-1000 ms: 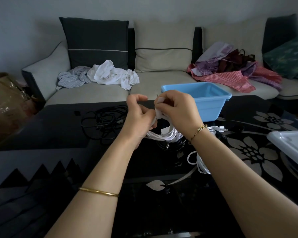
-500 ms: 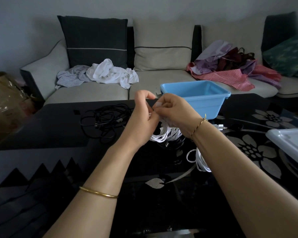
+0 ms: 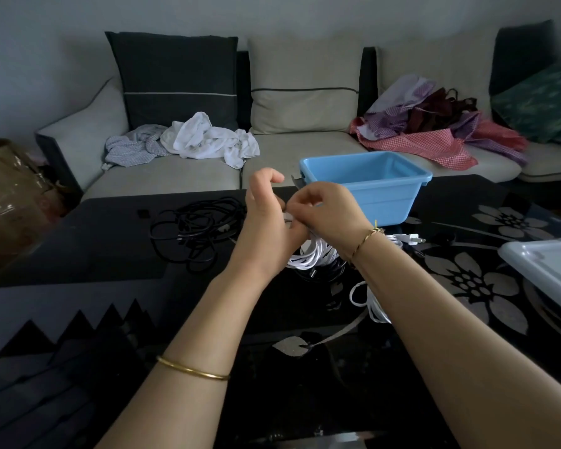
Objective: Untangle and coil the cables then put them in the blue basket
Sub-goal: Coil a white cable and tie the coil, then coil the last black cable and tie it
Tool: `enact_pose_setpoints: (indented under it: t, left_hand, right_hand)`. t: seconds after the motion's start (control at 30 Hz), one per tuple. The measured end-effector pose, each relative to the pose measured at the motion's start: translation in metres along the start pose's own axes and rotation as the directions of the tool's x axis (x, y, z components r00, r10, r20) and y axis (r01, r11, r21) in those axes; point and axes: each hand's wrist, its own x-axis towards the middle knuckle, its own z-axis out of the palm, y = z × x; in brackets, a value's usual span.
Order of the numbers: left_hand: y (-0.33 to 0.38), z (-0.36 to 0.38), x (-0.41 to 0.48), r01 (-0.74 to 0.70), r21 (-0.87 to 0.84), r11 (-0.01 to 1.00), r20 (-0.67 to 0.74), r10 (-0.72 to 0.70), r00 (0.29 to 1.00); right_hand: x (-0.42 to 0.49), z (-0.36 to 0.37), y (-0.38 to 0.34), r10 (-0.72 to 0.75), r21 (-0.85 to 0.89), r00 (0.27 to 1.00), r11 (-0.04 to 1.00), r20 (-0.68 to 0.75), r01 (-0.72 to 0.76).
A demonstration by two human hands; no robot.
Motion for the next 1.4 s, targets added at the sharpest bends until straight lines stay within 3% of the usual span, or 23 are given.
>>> enact_pose_setpoints:
  t: [0.2,0.5,0.63,0.8,0.93,1.03,1.13,1.17,1.27,1.33,1.4]
  left_hand:
    - [-0.003,-0.003,-0.002,-0.062,0.072,0.995,0.025,0.06,0.998]
    - [-0.012,-0.007,-0.004,-0.065,0.119,0.991,0.185,0.042,0.982]
    - [-0.015,-0.004,-0.005,-0.047,0.152,0.987,0.181,0.019,0.983]
    - [-0.021,-0.003,-0.003,-0.002,0.09,0.996,0.187,-0.015,0.982]
    - [-0.035,-0.011,-0.003,0.021,0.084,0.996,0.165,-0.035,0.986]
    - [-0.045,-0.022,0.001,0.074,0.061,0.995,0.178,-0.084,0.98]
    - [-0.063,-0.042,0.008,0.206,-0.02,0.978,0.127,-0.202,0.971]
    - [-0.072,-0.05,0.009,0.231,0.011,0.973,0.083,-0.231,0.969]
    - [-0.109,-0.069,0.01,0.259,0.456,0.852,0.003,-0.292,0.956]
    - [-0.129,-0.075,0.004,0.259,0.653,0.712,0.08,-0.406,0.911]
    - [-0.139,-0.076,-0.005,0.259,0.744,0.616,0.157,-0.538,0.828]
  right_hand:
    - [0.001,-0.002,0.0,-0.106,-0.306,0.986,0.941,0.128,0.141]
    - [0.003,-0.006,0.008,-0.022,-0.12,0.961,0.991,0.275,0.057]
    - [0.001,-0.004,0.013,0.013,-0.135,0.951,0.99,0.31,0.031]
    - [0.001,-0.001,0.017,0.135,-0.026,0.918,0.991,0.373,-0.135]
    - [-0.002,0.003,0.013,0.146,0.036,0.893,0.983,0.427,-0.178]
    - [0.006,0.011,0.011,0.146,-0.015,0.876,0.988,0.46,-0.157]
    - [0.03,0.026,0.008,0.149,-0.15,0.911,0.984,0.384,-0.097]
    - [0.04,0.031,0.006,0.157,-0.195,0.921,0.977,0.357,-0.091]
    - [0.063,0.047,0.003,0.237,-0.427,0.907,0.902,0.348,-0.072]
    - [0.075,0.06,0.009,0.319,-0.549,0.895,0.829,0.311,-0.105]
    - [0.082,0.07,0.021,0.356,-0.648,0.899,0.753,0.253,-0.116]
